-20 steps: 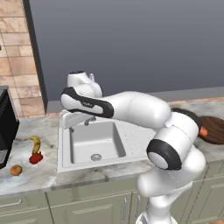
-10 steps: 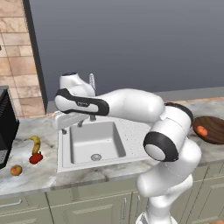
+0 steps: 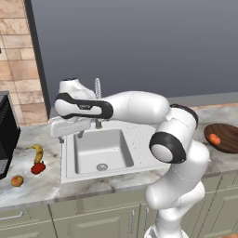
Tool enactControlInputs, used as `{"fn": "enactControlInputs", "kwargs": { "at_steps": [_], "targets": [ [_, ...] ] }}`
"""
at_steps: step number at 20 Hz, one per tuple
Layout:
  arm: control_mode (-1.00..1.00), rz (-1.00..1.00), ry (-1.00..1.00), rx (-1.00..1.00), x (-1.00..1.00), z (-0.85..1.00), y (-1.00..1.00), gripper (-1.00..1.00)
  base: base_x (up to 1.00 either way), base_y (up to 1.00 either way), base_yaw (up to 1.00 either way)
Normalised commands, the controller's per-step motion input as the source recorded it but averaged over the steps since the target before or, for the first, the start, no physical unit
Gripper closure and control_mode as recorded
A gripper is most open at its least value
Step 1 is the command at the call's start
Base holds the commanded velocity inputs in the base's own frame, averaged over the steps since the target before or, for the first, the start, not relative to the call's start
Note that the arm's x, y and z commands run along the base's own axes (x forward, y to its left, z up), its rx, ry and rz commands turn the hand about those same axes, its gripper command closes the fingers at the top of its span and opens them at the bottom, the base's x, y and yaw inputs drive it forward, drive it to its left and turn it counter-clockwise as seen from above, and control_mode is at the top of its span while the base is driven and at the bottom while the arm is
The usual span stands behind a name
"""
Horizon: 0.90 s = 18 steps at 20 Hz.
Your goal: There is a mixed pile of frozen fruits and vegetables on the counter. Locate all the frozen vegetables and place the items in a bowl on the counter. Take all the frozen fruits and defrost them in a running sink.
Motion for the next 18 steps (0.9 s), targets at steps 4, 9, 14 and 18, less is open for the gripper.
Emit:
{"fn": "enactControlInputs", "kwargs": {
  "at_steps": [4, 9, 14, 18],
  "targets": [
    [-1.00, -0.16, 0.00, 0.00, 0.00, -0.16, 0.38, -1.00, 0.00, 0.00, 0.00],
    [-1.00, -0.18, 0.00, -0.04, 0.03, -0.19, 0.43, -1.00, 0.00, 0.00, 0.00],
    [-1.00, -0.16, 0.00, -0.02, 0.01, -0.09, 0.31, -1.00, 0.00, 0.00, 0.00],
    [-1.00, -0.14, 0.01, 0.00, 0.00, -0.06, 0.22, -1.00, 0.00, 0.00, 0.00]
  ]
}}
